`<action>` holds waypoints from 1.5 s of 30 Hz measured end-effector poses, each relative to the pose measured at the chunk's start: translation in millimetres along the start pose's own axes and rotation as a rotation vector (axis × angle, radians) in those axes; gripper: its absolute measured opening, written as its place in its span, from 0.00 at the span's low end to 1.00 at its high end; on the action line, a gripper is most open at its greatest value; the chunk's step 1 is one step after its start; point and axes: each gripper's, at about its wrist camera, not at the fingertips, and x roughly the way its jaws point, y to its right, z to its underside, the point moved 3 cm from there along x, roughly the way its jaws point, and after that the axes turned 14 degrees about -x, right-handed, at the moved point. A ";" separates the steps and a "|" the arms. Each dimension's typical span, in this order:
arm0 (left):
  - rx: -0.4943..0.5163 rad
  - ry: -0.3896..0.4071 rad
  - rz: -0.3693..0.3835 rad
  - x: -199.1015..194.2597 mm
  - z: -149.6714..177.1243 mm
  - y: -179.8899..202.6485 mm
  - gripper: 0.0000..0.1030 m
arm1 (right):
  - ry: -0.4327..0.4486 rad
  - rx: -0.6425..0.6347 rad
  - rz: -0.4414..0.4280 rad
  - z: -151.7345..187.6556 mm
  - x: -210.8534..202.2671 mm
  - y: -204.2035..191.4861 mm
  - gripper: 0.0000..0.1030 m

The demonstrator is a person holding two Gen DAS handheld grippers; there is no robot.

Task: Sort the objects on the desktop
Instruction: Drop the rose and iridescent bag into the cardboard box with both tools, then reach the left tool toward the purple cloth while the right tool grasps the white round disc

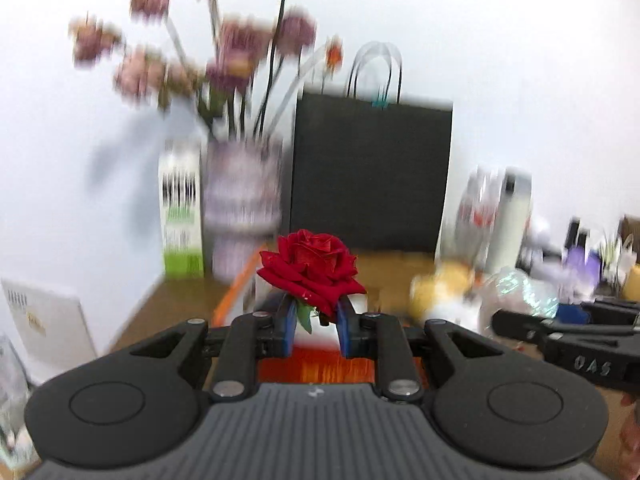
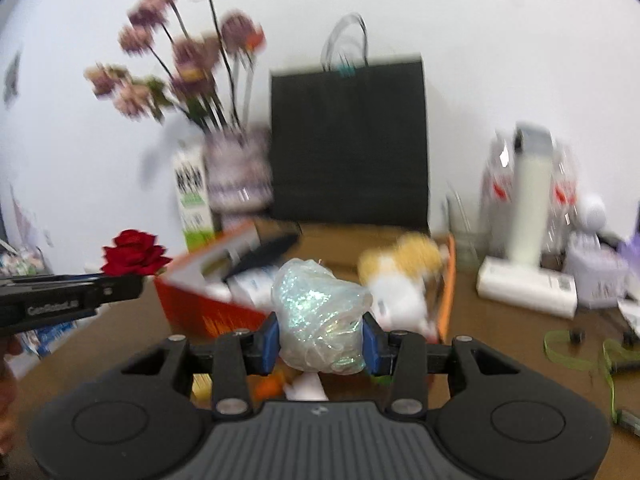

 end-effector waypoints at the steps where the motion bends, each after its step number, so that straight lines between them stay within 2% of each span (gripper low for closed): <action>1: -0.003 0.034 0.009 -0.8 -10.7 5.4 0.20 | 0.031 0.000 0.006 -10.9 -1.1 0.5 0.39; 5: -0.069 0.114 0.038 7.5 -35.0 19.1 0.20 | 0.123 0.024 0.019 -44.2 4.6 2.8 0.39; 9: -0.084 0.080 0.040 41.6 -35.9 23.9 0.20 | 0.127 0.046 0.014 -55.6 31.7 6.9 0.40; 11: -0.069 0.052 0.036 61.0 -31.6 23.8 0.24 | 0.110 0.050 0.017 -55.8 49.5 10.1 0.45; 12: -0.055 0.028 0.014 75.4 -25.3 23.0 0.28 | 0.098 0.049 0.030 -53.9 59.6 12.1 0.55; 13: -0.037 -0.014 -0.039 93.1 -17.9 17.3 0.52 | 0.068 0.049 0.067 -49.6 72.6 14.7 0.66; 14: -0.022 -0.085 -0.125 113.2 -9.3 8.2 0.85 | 0.008 0.045 0.123 -42.8 87.5 20.0 0.72; 15: -0.032 -0.147 -0.187 129.2 -1.3 -2.4 0.95 | -0.062 0.035 0.167 -35.6 101.9 21.6 0.85; 16: -0.067 -0.172 -0.195 136.2 4.9 -12.6 0.97 | -0.125 0.035 0.174 -26.6 114.8 25.8 0.89; 18: -0.155 -0.212 -0.178 141.5 7.1 -27.7 0.99 | -0.184 0.096 0.106 -12.4 128.1 35.8 0.88; 21: -0.220 -0.181 -0.182 136.7 0.2 -37.1 1.00 | -0.204 0.171 0.050 -6.5 132.3 42.9 0.91; 22: -0.214 -0.172 -0.188 135.2 -1.1 -37.3 1.00 | -0.196 0.164 0.053 -7.0 131.1 41.6 0.97; 24: -0.203 -0.166 -0.197 134.3 -2.0 -36.3 1.00 | -0.183 0.144 0.061 -8.1 128.8 37.3 1.00; 29: -0.185 -0.188 -0.198 128.8 1.2 -35.5 1.00 | -0.178 0.100 0.067 -8.5 119.8 27.1 1.00; 34: -0.153 -0.174 -0.190 113.0 2.6 -34.2 1.00 | -0.181 0.086 0.081 -1.8 106.1 25.5 1.00; 37: -0.153 -0.168 -0.186 100.2 4.1 -36.6 1.00 | -0.176 0.083 0.086 2.7 94.5 24.9 1.00; 45: -0.069 -0.175 -0.162 51.3 21.6 -39.0 1.00 | -0.169 0.052 0.081 19.6 55.3 12.5 1.00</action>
